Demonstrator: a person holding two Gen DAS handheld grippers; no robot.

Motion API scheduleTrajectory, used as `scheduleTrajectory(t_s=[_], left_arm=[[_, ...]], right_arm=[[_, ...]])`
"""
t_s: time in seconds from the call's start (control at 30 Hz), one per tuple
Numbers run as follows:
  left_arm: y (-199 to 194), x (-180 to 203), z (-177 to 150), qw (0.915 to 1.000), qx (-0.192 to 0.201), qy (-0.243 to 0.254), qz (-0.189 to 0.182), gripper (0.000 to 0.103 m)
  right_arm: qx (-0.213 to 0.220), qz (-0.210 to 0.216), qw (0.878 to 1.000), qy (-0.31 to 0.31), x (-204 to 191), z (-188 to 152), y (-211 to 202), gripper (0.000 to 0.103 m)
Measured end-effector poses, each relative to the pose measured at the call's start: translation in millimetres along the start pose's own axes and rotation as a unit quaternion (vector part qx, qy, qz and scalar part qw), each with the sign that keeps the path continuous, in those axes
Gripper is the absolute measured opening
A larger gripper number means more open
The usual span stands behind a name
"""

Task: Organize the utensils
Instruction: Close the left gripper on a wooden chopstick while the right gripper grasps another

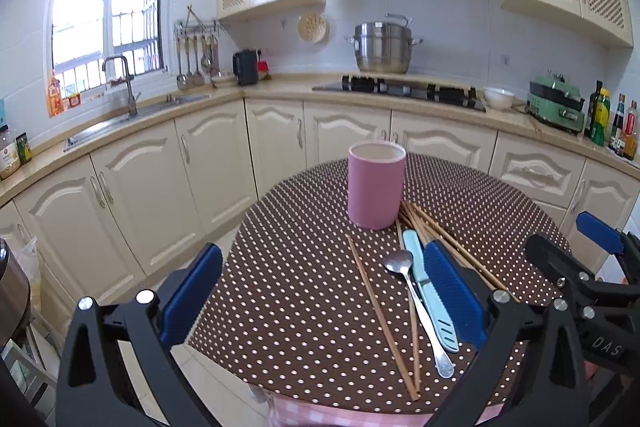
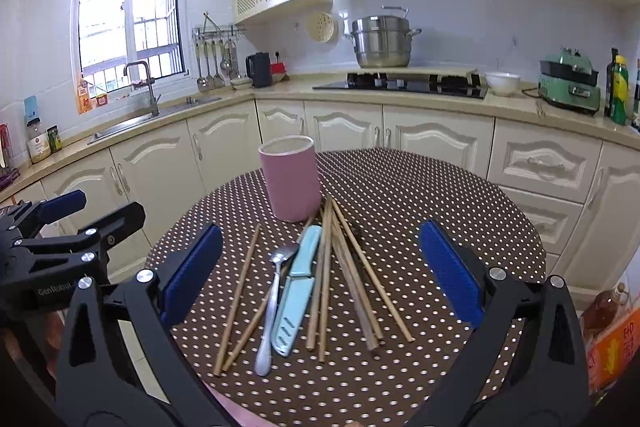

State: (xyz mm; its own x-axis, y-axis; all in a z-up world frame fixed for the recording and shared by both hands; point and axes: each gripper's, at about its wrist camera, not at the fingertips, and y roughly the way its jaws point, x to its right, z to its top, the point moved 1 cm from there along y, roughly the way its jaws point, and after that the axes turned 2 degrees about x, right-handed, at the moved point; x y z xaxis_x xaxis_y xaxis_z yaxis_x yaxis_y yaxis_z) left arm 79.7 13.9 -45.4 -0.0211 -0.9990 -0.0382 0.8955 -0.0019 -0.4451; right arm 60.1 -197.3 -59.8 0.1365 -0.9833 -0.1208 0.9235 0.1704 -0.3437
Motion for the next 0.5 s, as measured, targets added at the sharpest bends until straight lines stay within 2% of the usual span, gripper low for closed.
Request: scheduleTrajectory(t_s=[0.23,0.37,0.5], left_arm=[[33,0,-1,0.9971,-0.072,-0.016,-0.014,0.099],[64,-8,-9,0.9893,-0.138,-0.031,-0.038,0.098],[86,-2,-17,0.9829,-0.176,-0.023,-0.049,0.098]], right_arm=[[-0.046,0.001,0.999,-0.013,28,0,23,0.097],[-0.068,-0.002,0.997,-0.022,42,0,36,0.097],[-0.096,0.002,0.995,-0.027,51,-4,49,0.097]])
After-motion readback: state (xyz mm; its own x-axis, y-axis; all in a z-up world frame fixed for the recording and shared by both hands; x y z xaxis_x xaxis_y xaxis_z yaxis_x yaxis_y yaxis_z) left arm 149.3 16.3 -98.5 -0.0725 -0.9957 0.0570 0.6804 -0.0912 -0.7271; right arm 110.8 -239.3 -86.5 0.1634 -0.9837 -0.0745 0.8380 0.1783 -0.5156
